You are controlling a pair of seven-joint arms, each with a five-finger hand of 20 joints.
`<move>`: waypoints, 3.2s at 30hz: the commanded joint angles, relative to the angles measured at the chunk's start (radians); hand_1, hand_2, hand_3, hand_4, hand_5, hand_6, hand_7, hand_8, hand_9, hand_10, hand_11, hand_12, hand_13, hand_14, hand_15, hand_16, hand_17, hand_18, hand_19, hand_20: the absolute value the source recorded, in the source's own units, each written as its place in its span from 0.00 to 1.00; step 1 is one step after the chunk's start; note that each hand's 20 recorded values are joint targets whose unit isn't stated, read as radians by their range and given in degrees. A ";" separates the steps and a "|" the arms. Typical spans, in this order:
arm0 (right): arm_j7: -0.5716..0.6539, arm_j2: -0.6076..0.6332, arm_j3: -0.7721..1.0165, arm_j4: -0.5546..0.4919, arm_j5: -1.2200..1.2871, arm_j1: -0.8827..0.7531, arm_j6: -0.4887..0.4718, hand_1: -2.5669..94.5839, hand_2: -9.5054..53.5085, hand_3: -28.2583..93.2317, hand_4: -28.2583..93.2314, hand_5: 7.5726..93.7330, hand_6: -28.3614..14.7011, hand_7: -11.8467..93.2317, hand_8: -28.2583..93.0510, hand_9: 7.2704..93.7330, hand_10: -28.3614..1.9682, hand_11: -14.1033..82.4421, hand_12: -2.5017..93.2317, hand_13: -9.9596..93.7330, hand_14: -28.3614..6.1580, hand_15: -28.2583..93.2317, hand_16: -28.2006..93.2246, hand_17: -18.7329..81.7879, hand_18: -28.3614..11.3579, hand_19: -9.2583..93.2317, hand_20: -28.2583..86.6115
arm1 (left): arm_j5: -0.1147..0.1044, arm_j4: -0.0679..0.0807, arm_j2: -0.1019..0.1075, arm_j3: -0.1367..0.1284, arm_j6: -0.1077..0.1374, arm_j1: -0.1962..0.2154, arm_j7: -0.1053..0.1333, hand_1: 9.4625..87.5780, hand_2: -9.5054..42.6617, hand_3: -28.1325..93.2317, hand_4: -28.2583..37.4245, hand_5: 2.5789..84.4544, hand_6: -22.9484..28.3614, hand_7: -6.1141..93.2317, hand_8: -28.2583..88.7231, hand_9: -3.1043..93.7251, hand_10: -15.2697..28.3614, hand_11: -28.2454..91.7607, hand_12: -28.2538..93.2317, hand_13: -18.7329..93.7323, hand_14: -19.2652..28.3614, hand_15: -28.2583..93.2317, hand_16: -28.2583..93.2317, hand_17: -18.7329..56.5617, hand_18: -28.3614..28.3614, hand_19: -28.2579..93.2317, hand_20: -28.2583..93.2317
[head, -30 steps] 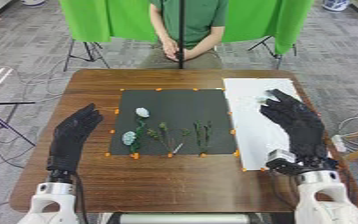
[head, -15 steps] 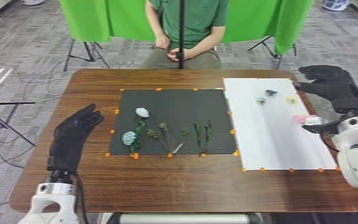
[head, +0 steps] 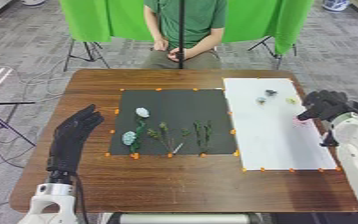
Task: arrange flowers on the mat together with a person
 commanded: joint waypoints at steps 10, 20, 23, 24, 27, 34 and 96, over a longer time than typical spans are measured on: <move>0.006 -0.032 -0.064 0.093 -0.007 -0.044 0.104 0.41 0.00 0.87 0.00 0.57 0.80 0.31 0.13 0.70 0.58 0.34 0.25 0.74 0.54 0.55 0.48 0.44 0.26 0.63 0.66 | 0.005 -0.008 -0.013 -0.011 0.000 0.023 -0.016 0.19 0.05 0.79 0.11 0.52 0.55 0.18 0.20 0.47 0.65 0.37 0.36 0.47 0.79 0.36 0.27 0.31 0.77 0.33 0.38; 0.016 -0.026 -0.081 0.101 0.025 -0.062 0.317 0.61 0.00 0.77 0.00 0.84 0.82 0.37 0.25 0.94 0.74 0.24 0.49 0.81 0.66 0.62 0.62 0.48 0.30 0.63 0.69 | 0.004 -0.010 -0.015 -0.014 0.005 0.027 -0.015 0.19 0.05 0.79 0.11 0.52 0.55 0.18 0.20 0.47 0.65 0.37 0.36 0.47 0.79 0.37 0.27 0.31 0.77 0.33 0.38; 0.044 -0.019 -0.057 0.033 0.047 -0.055 0.349 0.62 0.00 0.77 0.00 0.85 0.81 0.36 0.25 0.95 0.74 0.24 0.49 0.81 0.65 0.64 0.62 0.49 0.30 0.63 0.69 | 0.001 -0.010 -0.012 -0.016 0.008 0.029 -0.014 0.19 0.05 0.79 0.11 0.52 0.55 0.18 0.20 0.47 0.65 0.37 0.36 0.47 0.79 0.37 0.27 0.31 0.77 0.33 0.38; 0.055 -0.016 -0.053 0.006 0.058 -0.047 0.359 0.62 0.00 0.77 0.00 0.85 0.80 0.36 0.25 0.95 0.74 0.24 0.50 0.81 0.66 0.65 0.62 0.49 0.30 0.63 0.69 | 0.002 -0.010 -0.012 -0.018 0.009 0.030 -0.015 0.19 0.05 0.79 0.11 0.52 0.55 0.18 0.20 0.47 0.65 0.37 0.36 0.47 0.79 0.37 0.27 0.31 0.77 0.33 0.38; 0.083 -0.007 -0.066 -0.083 0.087 -0.007 0.395 0.62 0.00 0.78 0.00 0.85 0.79 0.36 0.26 0.96 0.73 0.24 0.50 0.81 0.65 0.65 0.63 0.49 0.30 0.63 0.69 | -0.003 -0.013 -0.006 -0.022 0.017 0.036 -0.015 0.19 0.05 0.79 0.11 0.52 0.55 0.18 0.20 0.47 0.65 0.37 0.36 0.47 0.79 0.37 0.27 0.31 0.77 0.33 0.38; 0.023 -0.032 -0.258 -0.217 0.148 0.143 0.468 0.62 0.00 0.78 0.00 0.86 0.78 0.35 0.26 0.96 0.72 0.24 0.50 0.80 0.63 0.66 0.63 0.48 0.30 0.63 0.70 | -0.021 -0.013 0.004 -0.041 0.036 0.046 -0.007 0.18 0.06 0.79 0.10 0.52 0.55 0.18 0.20 0.47 0.65 0.37 0.36 0.47 0.79 0.36 0.27 0.31 0.77 0.33 0.38; -0.177 -0.335 -0.892 0.135 0.026 0.480 0.212 0.45 0.00 0.89 0.00 0.67 0.76 0.32 0.12 0.71 0.64 0.31 0.23 0.67 0.53 0.67 0.53 0.42 0.30 0.59 0.66 | -0.038 0.021 0.014 0.002 0.012 -0.006 -0.015 0.07 0.14 0.80 0.00 0.53 0.54 0.18 0.20 0.48 0.66 0.37 0.36 0.47 0.80 0.37 0.27 0.30 0.77 0.33 0.38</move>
